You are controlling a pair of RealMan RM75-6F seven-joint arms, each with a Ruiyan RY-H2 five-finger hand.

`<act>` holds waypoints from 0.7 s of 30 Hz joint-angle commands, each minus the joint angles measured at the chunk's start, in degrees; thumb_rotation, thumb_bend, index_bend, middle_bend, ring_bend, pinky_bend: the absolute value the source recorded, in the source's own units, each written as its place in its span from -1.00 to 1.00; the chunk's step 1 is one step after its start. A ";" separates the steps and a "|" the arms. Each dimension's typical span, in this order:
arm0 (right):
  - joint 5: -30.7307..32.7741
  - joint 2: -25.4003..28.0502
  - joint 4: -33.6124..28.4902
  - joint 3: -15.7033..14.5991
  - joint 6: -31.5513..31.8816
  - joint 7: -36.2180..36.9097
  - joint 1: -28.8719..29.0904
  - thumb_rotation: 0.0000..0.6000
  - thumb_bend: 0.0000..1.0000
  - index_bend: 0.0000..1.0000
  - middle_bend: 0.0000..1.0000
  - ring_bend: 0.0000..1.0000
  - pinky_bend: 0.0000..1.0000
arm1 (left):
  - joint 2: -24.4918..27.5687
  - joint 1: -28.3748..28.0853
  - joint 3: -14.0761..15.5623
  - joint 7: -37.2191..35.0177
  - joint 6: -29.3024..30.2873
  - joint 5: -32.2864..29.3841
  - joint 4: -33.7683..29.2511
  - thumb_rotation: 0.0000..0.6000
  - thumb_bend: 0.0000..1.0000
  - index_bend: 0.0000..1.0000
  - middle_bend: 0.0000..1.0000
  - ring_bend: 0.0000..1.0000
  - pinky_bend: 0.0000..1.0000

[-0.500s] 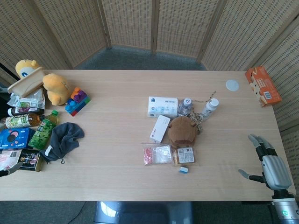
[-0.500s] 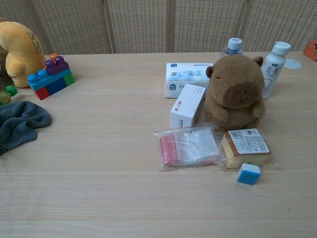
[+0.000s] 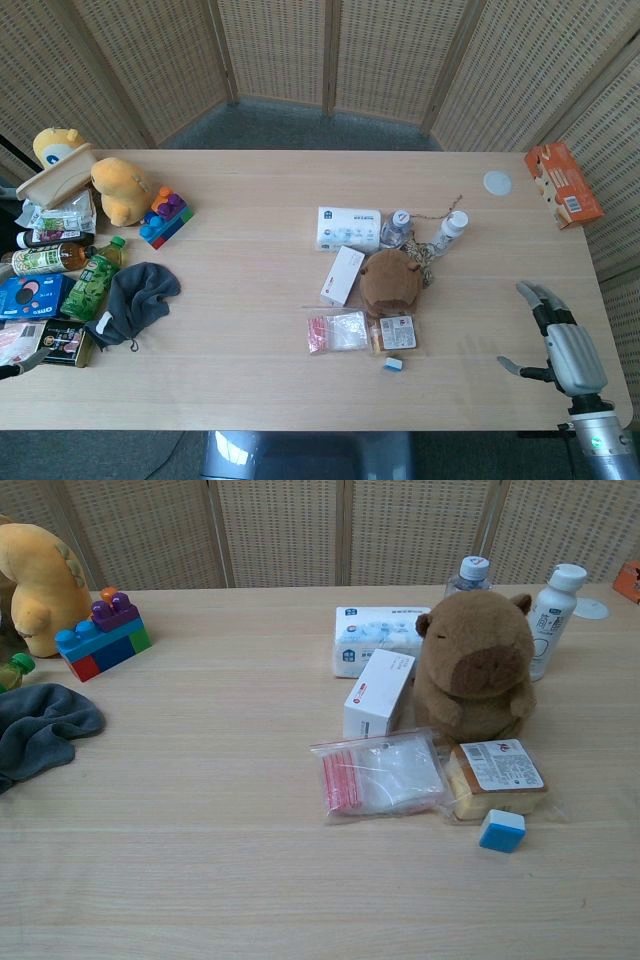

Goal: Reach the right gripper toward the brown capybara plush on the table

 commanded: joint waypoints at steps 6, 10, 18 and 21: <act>8.97 -4.89 -0.87 5.41 -13.15 -7.03 9.92 1.00 -1.00 -1.00 -1.00 -1.00 -1.00 | -0.24 -0.30 -0.09 0.36 -0.51 -0.49 0.19 1.00 -1.00 -1.00 -1.00 -1.00 -1.00; 11.17 -7.31 -1.61 6.58 -15.31 -12.23 12.84 1.00 -1.00 -1.00 -1.00 -1.00 -1.00 | -0.22 -0.41 -0.36 -0.07 -0.80 -1.38 0.48 1.00 -1.00 -1.00 -1.00 -1.00 -1.00; 18.61 -12.01 -3.12 9.96 -16.45 -20.31 17.15 1.00 -1.00 -1.00 -1.00 -1.00 -1.00 | -0.24 -0.63 -0.34 -0.26 -1.35 -1.55 0.69 1.00 -1.00 -1.00 -1.00 -1.00 -1.00; 19.82 -13.19 -5.48 9.82 -16.28 -23.29 18.13 1.00 -1.00 -1.00 -1.00 -1.00 -1.00 | -0.24 -0.73 -0.41 -0.39 -1.54 -1.75 0.80 1.00 -1.00 -1.00 -1.00 -1.00 -1.00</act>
